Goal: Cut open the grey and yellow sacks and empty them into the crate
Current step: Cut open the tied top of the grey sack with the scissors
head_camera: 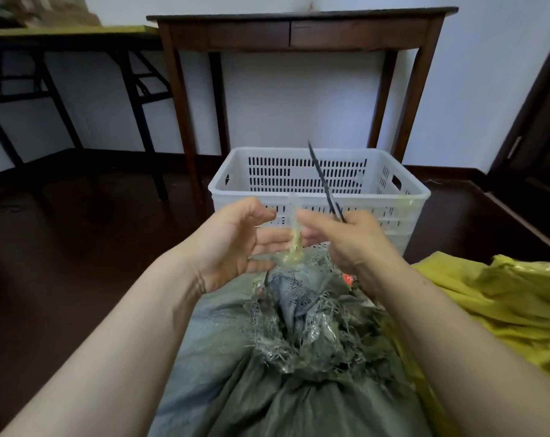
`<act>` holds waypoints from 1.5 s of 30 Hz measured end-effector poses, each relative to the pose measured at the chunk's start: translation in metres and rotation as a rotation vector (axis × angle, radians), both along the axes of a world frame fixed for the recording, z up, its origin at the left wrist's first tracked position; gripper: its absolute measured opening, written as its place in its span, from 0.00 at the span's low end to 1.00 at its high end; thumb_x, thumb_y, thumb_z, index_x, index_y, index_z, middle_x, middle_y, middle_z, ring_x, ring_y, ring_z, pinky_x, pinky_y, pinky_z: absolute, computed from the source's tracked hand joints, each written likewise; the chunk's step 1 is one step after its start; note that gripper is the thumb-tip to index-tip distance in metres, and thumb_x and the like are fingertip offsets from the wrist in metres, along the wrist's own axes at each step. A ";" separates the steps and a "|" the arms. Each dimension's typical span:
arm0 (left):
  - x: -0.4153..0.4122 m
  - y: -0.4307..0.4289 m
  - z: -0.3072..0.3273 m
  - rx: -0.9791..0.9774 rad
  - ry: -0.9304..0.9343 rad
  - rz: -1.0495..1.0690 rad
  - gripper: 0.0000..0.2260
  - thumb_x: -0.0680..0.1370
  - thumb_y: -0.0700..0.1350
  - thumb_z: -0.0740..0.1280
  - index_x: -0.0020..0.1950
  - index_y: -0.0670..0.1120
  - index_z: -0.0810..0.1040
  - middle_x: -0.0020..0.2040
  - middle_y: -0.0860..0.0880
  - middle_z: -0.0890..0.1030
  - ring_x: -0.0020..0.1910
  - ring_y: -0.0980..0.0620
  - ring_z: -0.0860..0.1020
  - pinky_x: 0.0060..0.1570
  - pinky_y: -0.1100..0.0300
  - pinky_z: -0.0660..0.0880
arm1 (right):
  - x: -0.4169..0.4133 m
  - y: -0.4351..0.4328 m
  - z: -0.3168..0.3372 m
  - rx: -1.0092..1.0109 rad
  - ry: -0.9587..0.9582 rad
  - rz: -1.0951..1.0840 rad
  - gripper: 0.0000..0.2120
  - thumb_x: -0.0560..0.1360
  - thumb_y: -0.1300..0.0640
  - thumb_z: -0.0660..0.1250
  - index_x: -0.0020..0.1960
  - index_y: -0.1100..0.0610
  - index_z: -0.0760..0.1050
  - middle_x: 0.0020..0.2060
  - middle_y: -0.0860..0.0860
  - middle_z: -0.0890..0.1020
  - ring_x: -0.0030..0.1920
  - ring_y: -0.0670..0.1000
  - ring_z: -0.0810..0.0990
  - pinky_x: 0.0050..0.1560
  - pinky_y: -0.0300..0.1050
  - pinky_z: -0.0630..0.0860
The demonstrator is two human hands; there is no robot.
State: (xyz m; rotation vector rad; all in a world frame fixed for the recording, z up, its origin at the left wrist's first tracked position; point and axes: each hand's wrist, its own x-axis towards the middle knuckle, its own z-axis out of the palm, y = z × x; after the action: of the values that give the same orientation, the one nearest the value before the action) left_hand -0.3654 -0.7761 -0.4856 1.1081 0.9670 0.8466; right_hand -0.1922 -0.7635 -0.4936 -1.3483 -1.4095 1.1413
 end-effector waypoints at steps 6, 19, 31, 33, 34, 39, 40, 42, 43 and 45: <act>0.026 -0.008 0.003 -0.019 -0.092 0.087 0.20 0.77 0.43 0.56 0.68 0.42 0.68 0.64 0.38 0.76 0.59 0.47 0.77 0.56 0.54 0.76 | 0.002 0.012 -0.017 -0.026 0.074 -0.140 0.08 0.67 0.64 0.75 0.42 0.58 0.77 0.31 0.48 0.77 0.19 0.37 0.71 0.24 0.32 0.66; 0.037 -0.003 -0.005 0.489 0.420 0.419 0.18 0.69 0.44 0.76 0.57 0.50 0.80 0.49 0.50 0.81 0.44 0.57 0.79 0.45 0.61 0.77 | 0.046 0.022 -0.015 -0.164 0.224 -0.184 0.05 0.71 0.67 0.70 0.46 0.63 0.78 0.27 0.52 0.81 0.15 0.41 0.62 0.16 0.32 0.58; 0.055 0.001 -0.023 0.436 0.190 0.534 0.06 0.71 0.37 0.73 0.47 0.39 0.81 0.36 0.48 0.81 0.33 0.56 0.78 0.38 0.67 0.77 | 0.046 0.005 0.016 -0.158 0.296 0.045 0.10 0.72 0.67 0.62 0.50 0.69 0.77 0.34 0.58 0.81 0.14 0.42 0.58 0.15 0.31 0.54; 0.060 0.002 -0.009 0.328 -0.035 0.553 0.05 0.72 0.36 0.71 0.47 0.37 0.80 0.40 0.44 0.83 0.34 0.55 0.81 0.37 0.69 0.77 | 0.054 0.002 0.028 -0.029 0.192 -0.003 0.11 0.65 0.64 0.74 0.47 0.64 0.80 0.24 0.52 0.76 0.15 0.43 0.58 0.16 0.31 0.54; 0.066 0.002 0.000 0.279 -0.135 0.526 0.05 0.73 0.36 0.70 0.48 0.36 0.80 0.41 0.43 0.84 0.36 0.54 0.83 0.37 0.69 0.78 | 0.058 -0.001 0.035 0.000 0.155 0.014 0.16 0.60 0.61 0.78 0.46 0.62 0.80 0.22 0.50 0.74 0.16 0.43 0.59 0.17 0.31 0.55; 0.131 0.001 0.045 0.127 -0.299 0.321 0.06 0.73 0.38 0.71 0.46 0.37 0.80 0.35 0.46 0.83 0.34 0.52 0.83 0.32 0.65 0.79 | 0.100 -0.017 0.069 0.166 0.124 -0.159 0.10 0.63 0.61 0.78 0.41 0.60 0.79 0.26 0.49 0.82 0.18 0.40 0.72 0.18 0.31 0.66; 0.147 0.001 0.052 0.123 -0.233 0.282 0.06 0.72 0.41 0.73 0.44 0.39 0.80 0.34 0.48 0.82 0.33 0.53 0.83 0.30 0.64 0.78 | 0.117 -0.020 0.074 0.185 0.187 -0.236 0.07 0.67 0.62 0.76 0.41 0.62 0.79 0.23 0.48 0.80 0.16 0.40 0.70 0.17 0.31 0.64; 0.183 0.001 0.060 0.124 -0.089 0.194 0.11 0.70 0.49 0.75 0.45 0.43 0.80 0.36 0.49 0.83 0.34 0.54 0.82 0.28 0.63 0.75 | 0.158 -0.026 0.082 0.196 0.263 -0.379 0.04 0.71 0.64 0.72 0.43 0.65 0.79 0.20 0.49 0.78 0.14 0.40 0.66 0.15 0.30 0.60; 0.202 0.003 0.062 0.121 -0.047 0.159 0.13 0.70 0.51 0.74 0.47 0.43 0.80 0.37 0.49 0.82 0.34 0.53 0.81 0.28 0.64 0.73 | 0.181 -0.029 0.084 0.196 0.240 -0.449 0.04 0.71 0.64 0.72 0.43 0.65 0.79 0.23 0.51 0.79 0.14 0.40 0.65 0.15 0.30 0.59; 0.246 0.001 0.066 0.110 -0.012 0.083 0.12 0.73 0.51 0.71 0.48 0.43 0.77 0.37 0.47 0.77 0.34 0.51 0.76 0.27 0.64 0.68 | 0.230 -0.039 0.084 0.181 0.205 -0.575 0.03 0.71 0.63 0.72 0.43 0.62 0.79 0.29 0.56 0.79 0.16 0.43 0.63 0.19 0.31 0.60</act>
State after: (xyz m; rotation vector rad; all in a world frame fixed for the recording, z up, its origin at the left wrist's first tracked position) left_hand -0.1194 -0.7748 -0.4195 1.1617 0.9704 0.9826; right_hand 0.0382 -0.8023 -0.4095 -1.3418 -0.8691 0.7244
